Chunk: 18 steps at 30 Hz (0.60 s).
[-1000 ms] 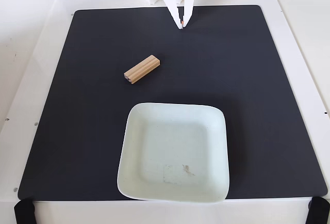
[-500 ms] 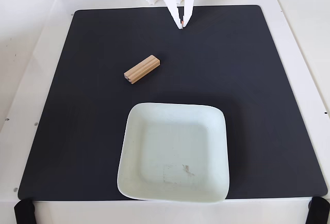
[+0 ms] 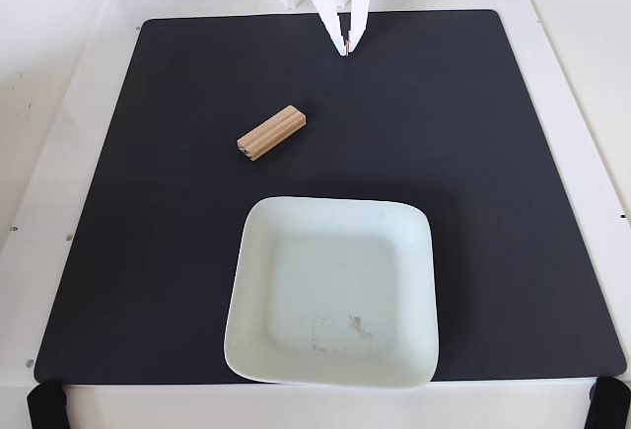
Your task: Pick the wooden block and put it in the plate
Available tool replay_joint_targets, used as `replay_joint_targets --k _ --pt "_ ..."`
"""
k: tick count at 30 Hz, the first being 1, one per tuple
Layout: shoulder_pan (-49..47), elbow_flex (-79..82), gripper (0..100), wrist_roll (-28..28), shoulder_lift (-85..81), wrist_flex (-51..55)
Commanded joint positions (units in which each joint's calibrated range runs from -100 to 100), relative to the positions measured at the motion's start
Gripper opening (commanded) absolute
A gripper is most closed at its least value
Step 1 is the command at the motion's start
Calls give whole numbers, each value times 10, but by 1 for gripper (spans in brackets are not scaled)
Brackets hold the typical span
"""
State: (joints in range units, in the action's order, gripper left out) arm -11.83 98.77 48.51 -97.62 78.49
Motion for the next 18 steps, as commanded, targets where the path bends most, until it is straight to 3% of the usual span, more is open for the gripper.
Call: replay_joint_targets --k 1,12,18 --pt "-3 -35 1 -1 0 13" --pt "3 -301 1 -6 222 54" --pt "28 -515 1 -64 369 54"
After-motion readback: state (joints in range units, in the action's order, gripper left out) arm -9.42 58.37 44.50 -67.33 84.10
